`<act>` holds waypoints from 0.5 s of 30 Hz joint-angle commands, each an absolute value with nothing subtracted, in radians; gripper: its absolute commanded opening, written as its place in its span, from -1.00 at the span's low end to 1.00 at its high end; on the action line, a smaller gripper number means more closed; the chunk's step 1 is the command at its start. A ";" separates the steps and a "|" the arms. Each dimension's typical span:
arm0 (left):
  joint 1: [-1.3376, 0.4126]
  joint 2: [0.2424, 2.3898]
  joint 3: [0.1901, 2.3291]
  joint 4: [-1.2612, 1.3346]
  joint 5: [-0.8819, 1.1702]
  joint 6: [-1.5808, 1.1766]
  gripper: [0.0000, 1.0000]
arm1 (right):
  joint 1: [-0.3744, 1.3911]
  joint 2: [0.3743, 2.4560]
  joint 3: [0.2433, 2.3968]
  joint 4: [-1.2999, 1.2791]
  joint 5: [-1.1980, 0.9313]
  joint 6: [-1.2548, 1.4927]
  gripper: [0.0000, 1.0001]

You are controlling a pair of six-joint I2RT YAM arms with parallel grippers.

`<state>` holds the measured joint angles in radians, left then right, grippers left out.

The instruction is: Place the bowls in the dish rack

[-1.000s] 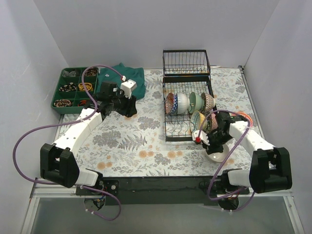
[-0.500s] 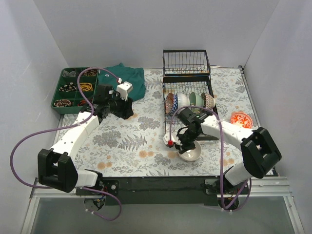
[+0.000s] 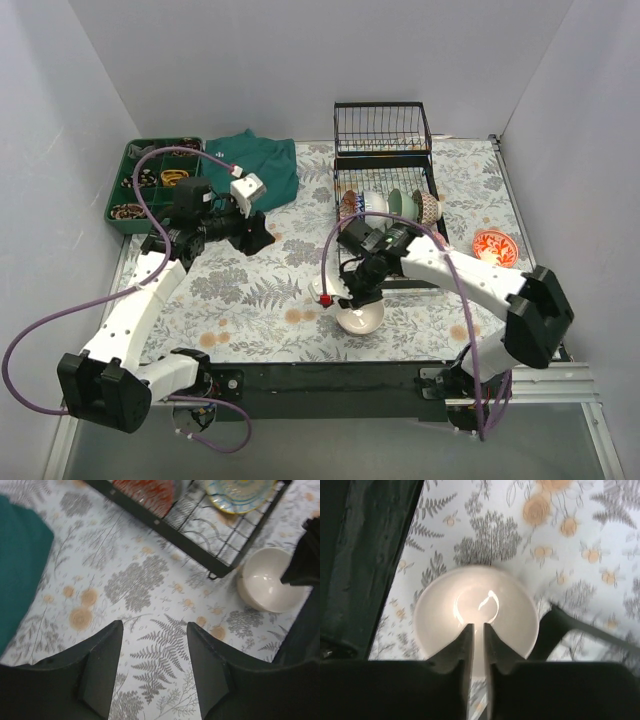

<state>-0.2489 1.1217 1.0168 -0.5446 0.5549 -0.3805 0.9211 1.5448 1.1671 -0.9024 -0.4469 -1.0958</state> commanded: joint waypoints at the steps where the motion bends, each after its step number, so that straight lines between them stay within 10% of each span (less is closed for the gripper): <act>1: -0.248 1.109 1.111 -0.678 0.885 -0.194 0.10 | 0.911 1.373 1.210 -1.057 -0.289 -0.926 -0.25; 5: -0.333 1.146 1.126 -0.767 0.988 -0.123 0.25 | 0.823 1.218 1.213 -1.055 -0.276 -0.728 0.09; 7: -0.458 1.147 1.106 -0.782 0.959 -0.097 0.25 | 0.583 1.186 1.232 -1.043 -0.267 -0.683 0.96; 15: -0.857 1.313 1.141 -0.746 0.723 -0.112 0.28 | 0.309 0.994 1.223 -0.924 -0.115 -0.478 0.97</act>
